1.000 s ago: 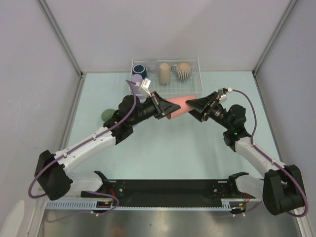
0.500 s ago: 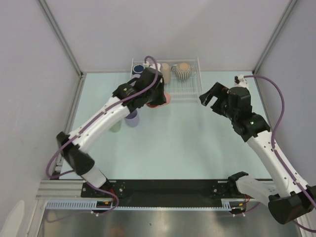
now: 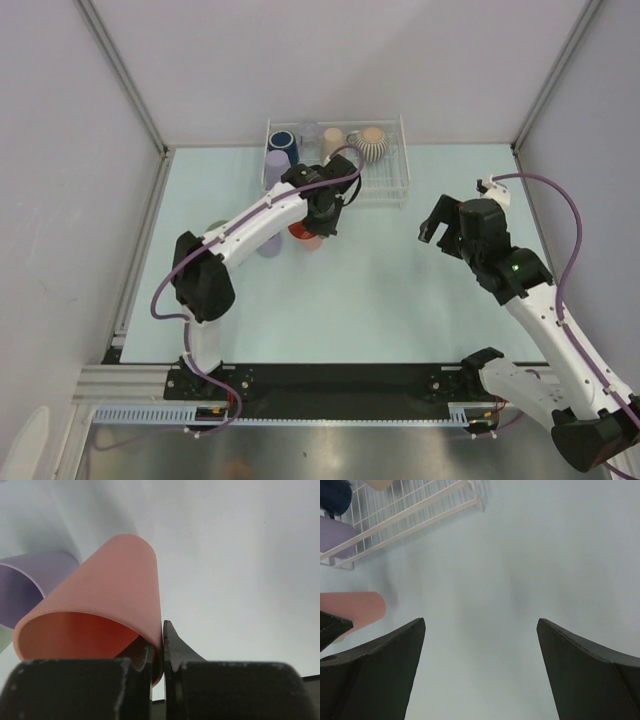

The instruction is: Unload the cups from the dish rack

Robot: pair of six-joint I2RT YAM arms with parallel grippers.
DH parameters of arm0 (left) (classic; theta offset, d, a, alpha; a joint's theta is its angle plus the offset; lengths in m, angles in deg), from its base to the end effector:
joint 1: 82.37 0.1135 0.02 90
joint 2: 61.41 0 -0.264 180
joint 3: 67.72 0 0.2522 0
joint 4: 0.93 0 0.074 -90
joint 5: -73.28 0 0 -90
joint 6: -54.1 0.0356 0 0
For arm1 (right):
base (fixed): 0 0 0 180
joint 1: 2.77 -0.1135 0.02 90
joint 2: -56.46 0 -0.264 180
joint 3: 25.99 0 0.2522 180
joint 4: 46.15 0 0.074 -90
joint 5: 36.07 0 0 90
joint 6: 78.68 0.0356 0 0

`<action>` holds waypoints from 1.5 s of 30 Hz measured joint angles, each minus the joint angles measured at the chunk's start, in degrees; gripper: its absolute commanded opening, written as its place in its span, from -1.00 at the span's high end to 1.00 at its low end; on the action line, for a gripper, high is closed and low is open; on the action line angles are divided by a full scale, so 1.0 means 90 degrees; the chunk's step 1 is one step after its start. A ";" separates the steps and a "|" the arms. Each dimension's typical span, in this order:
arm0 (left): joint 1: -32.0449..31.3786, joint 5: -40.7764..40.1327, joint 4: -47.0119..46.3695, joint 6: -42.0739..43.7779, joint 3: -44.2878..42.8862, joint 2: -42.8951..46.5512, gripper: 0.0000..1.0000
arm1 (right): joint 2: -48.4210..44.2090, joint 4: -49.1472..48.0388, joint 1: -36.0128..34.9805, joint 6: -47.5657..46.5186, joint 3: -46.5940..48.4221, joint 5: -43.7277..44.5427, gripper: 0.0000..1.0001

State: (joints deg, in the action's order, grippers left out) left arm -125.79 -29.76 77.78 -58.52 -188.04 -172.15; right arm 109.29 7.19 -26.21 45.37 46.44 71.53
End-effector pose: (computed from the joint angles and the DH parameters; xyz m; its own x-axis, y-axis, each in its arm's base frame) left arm 0.2967 -0.2697 0.3008 -0.8616 0.2994 -0.4099 0.3032 0.9512 0.0576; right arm 0.1766 0.0648 0.3485 -0.5054 0.3626 -0.7830 0.1623 0.9312 0.3265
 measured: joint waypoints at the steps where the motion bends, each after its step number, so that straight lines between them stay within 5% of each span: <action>1: 0.0022 -0.0005 0.0019 0.0024 -0.0022 -0.0010 1.00 | 0.0000 0.0002 0.0000 -0.0007 -0.0012 -0.0002 -0.99; 40: 0.0573 0.0325 0.0002 0.0306 -0.0707 -0.1345 0.99 | 0.0092 -0.0046 -0.0007 -0.0199 -0.0362 -0.0163 -0.99; 45: 0.0578 0.0333 0.0002 0.0304 -0.0726 -0.1367 0.55 | 0.0090 -0.0053 0.0012 -0.0265 -0.0391 -0.0172 -1.00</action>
State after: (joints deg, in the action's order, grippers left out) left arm -120.59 -26.77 77.80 -55.78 -194.58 -184.45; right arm 110.10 6.71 -26.10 42.98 42.92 69.98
